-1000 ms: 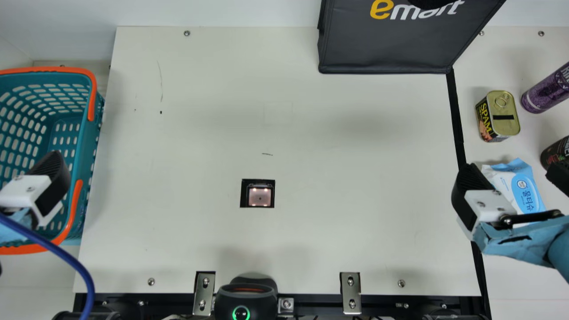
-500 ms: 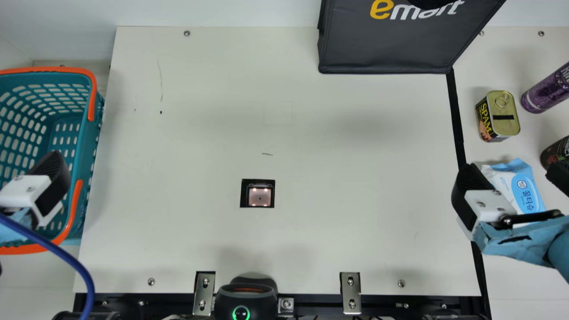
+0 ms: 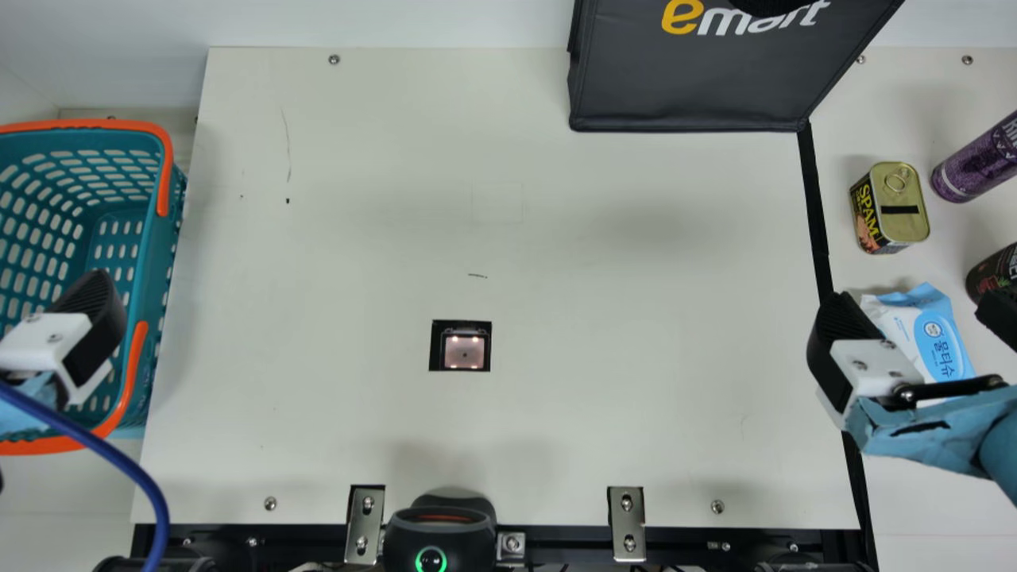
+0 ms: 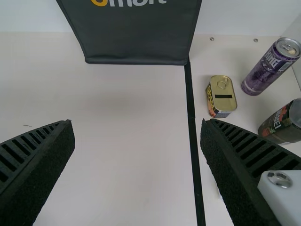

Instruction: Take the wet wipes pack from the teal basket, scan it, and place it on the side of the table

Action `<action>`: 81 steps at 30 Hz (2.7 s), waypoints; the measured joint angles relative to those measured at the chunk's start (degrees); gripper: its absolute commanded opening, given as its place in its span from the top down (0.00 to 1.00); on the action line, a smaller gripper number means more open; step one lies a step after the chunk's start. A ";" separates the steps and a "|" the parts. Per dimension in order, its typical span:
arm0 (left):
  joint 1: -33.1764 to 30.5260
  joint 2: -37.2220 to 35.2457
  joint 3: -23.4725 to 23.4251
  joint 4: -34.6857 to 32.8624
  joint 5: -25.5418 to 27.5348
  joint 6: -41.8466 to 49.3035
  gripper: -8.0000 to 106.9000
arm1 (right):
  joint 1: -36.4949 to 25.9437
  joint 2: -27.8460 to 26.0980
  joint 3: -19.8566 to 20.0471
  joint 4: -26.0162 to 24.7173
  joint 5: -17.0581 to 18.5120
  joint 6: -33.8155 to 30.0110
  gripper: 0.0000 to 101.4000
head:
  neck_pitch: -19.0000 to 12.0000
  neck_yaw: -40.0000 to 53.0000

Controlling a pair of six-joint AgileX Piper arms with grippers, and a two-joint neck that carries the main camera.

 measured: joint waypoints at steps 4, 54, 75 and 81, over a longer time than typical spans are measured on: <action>0.00 0.00 0.00 0.00 0.00 0.00 0.15 | 0.00 0.00 0.00 0.00 0.00 0.00 0.06 | 0.00 0.00; 0.00 0.00 0.00 0.00 0.00 0.00 0.15 | 0.00 0.00 0.00 0.00 0.01 0.00 0.06 | 0.00 0.00; 0.00 0.00 0.00 0.00 0.00 0.00 0.15 | 0.00 0.00 0.00 0.00 0.02 0.00 0.06 | 0.00 0.00; 0.00 0.00 0.00 0.00 0.00 0.00 0.15 | 0.00 0.00 0.00 0.00 0.02 0.00 0.06 | 0.00 0.00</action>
